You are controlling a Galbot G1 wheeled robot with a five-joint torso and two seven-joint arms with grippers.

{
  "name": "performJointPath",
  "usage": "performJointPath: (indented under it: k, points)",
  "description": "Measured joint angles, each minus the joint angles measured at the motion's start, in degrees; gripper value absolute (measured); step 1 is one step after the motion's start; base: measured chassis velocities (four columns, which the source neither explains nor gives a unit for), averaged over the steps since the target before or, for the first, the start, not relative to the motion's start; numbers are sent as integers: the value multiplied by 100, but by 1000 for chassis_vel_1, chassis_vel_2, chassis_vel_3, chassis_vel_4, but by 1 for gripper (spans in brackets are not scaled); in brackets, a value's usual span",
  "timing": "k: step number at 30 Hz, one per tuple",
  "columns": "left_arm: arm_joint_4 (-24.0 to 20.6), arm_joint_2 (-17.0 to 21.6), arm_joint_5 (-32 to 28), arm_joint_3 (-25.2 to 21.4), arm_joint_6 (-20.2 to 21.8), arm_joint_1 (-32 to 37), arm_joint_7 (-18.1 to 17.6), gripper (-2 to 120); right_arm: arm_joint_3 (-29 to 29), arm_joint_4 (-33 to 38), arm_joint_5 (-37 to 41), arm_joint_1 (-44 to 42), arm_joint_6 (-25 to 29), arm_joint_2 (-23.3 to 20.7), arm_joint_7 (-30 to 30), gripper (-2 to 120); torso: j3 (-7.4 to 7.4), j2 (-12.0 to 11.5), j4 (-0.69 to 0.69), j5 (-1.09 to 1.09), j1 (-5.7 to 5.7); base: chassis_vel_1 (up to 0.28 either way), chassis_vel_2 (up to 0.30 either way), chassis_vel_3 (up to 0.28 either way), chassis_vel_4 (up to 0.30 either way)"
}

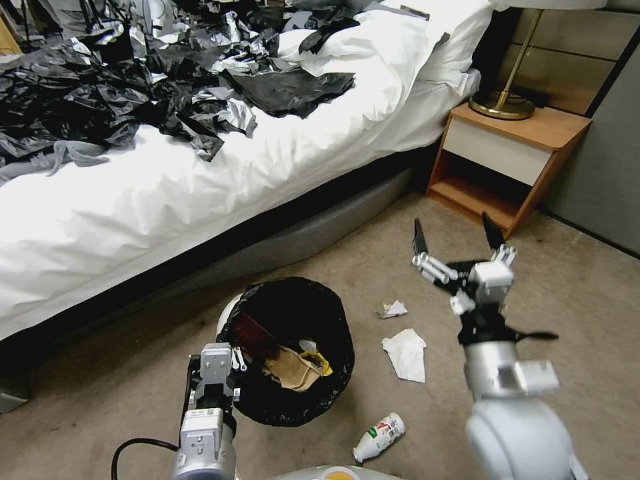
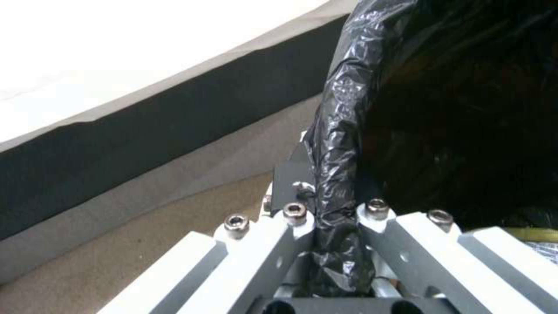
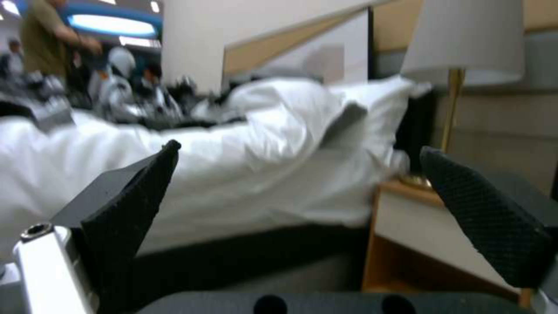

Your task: Pick up the trash bin, then pick up the garbage from the floor and place it into the trash bin.

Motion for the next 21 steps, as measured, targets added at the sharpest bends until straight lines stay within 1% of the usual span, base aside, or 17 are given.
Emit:
performJointPath:
  k: [2,4,5,6,7,8,9,10,12,13,14,16,17,18,19,20,21]
  points:
    - [0,-1,2,1,0,2,0,0,8,-57,21,48,-90,-12,-1,100,0,0,-1,0,0,0,0,0,0]
    - [-3,-2,13,5,-3,11,3,0,15,-424,246,267,-536,-88,-40,100,0,0,-1,1,0,0,0,0,0]
    - [-4,-4,17,5,-4,13,4,0,-8,-523,374,310,-674,-109,-47,100,0,0,-1,0,0,0,0,0,0]
    - [-4,-4,17,5,-4,13,4,0,-8,-523,374,310,-674,-109,-47,100,0,0,-1,0,0,0,0,0,0]
    - [-6,-11,29,6,-8,16,6,0,-116,-860,737,420,-1031,-131,-55,100,0,0,-3,0,0,0,0,0,0]
    - [-6,-11,29,6,-8,16,6,0,-116,-860,737,420,-1031,-131,-55,100,0,0,-3,0,0,0,0,0,0]
    - [-6,-20,47,8,-9,19,7,0,-237,-1324,911,537,-1262,-99,-74,100,0,0,-2,1,0,0,0,0,0]
    - [-6,-20,47,8,-9,19,7,0,-237,-1324,911,537,-1262,-99,-74,100,0,0,-2,1,0,0,0,0,0]
    - [-6,-23,66,10,-11,20,7,0,-407,-2018,992,711,-1450,-45,-124,100,0,0,-2,0,0,0,0,0,0]
    - [-6,-23,66,10,-11,20,7,0,-407,-2018,992,711,-1450,-45,-124,100,0,0,-2,0,0,0,0,0,0]
    - [-6,-24,69,10,-11,20,7,0,-454,-2179,998,759,-1461,-34,-135,100,0,0,-2,1,0,0,0,0,0]
    - [0,-24,80,14,-12,22,10,0,-643,-2880,994,1010,-1466,36,-185,100,0,0,-1,-1,0,0,0,0,0]
    - [3,-24,83,16,-12,22,10,0,-683,-3049,994,1074,-1466,53,-186,100,0,0,-1,-1,0,0,0,0,0]
    - [3,-24,83,16,-12,22,10,0,-683,-3049,994,1074,-1466,53,-186,100,0,0,-1,-1,0,0,0,0,0]
    - [7,-21,90,23,-12,26,11,0,-781,-3534,1002,1266,-1468,107,-187,100,0,0,-1,0,1,0,0,0,0]
    - [7,-18,91,23,-12,27,11,0,-815,-3851,998,1389,-1460,139,-200,100,0,0,0,0,0,0,0,0,0]
    - [7,-18,91,23,-12,27,11,0,-815,-3851,998,1389,-1460,139,-200,100,0,0,0,0,0,0,0,0,0]
